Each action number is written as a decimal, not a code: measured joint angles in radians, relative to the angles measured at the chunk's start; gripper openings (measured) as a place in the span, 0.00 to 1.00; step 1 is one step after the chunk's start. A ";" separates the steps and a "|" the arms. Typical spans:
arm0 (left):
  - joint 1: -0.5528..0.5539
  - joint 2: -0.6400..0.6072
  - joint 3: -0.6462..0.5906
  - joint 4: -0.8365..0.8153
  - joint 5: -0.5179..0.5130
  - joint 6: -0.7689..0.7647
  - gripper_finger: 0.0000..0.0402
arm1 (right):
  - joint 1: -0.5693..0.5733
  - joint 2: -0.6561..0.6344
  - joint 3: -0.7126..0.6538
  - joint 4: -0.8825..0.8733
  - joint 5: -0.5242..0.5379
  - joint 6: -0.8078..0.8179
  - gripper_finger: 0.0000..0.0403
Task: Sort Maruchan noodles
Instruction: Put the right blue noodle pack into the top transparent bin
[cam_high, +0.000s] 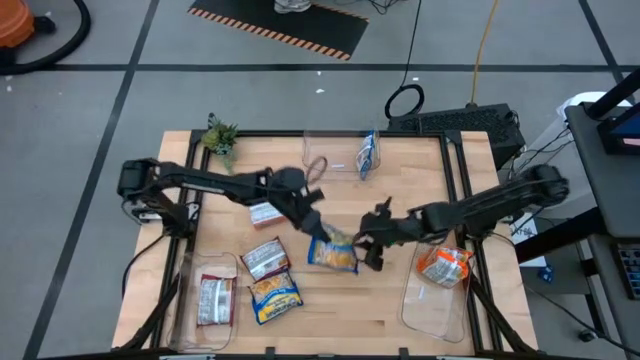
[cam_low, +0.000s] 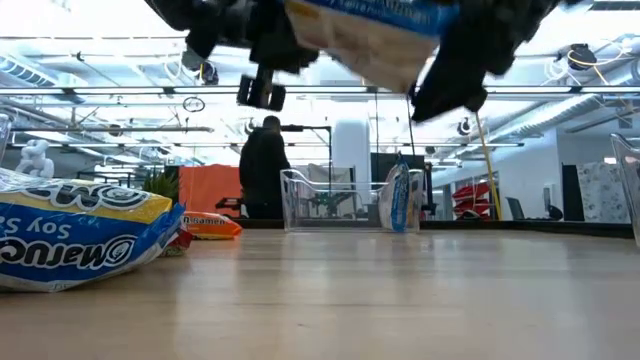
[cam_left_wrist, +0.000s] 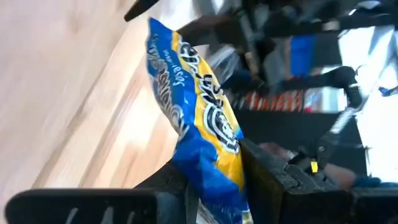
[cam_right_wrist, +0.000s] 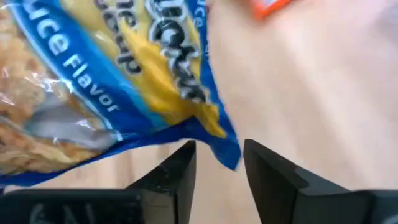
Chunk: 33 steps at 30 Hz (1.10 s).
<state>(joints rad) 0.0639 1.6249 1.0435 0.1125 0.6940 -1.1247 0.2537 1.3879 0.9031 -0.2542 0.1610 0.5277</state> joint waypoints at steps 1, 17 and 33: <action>0.015 -0.023 0.001 0.004 -0.018 -0.003 0.26 | -0.003 -0.039 0.000 -0.029 0.032 0.000 0.32; 0.326 -0.149 0.215 -0.014 -0.157 0.144 0.26 | -0.070 -0.458 -0.113 -0.207 0.283 -0.018 0.35; 0.459 0.074 0.582 -0.256 -0.363 0.319 0.26 | -0.096 -0.684 -0.258 -0.161 0.145 -0.125 0.35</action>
<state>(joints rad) 0.5232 1.6991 1.6255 -0.1439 0.3312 -0.8055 0.1581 0.7044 0.6449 -0.4156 0.3062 0.4030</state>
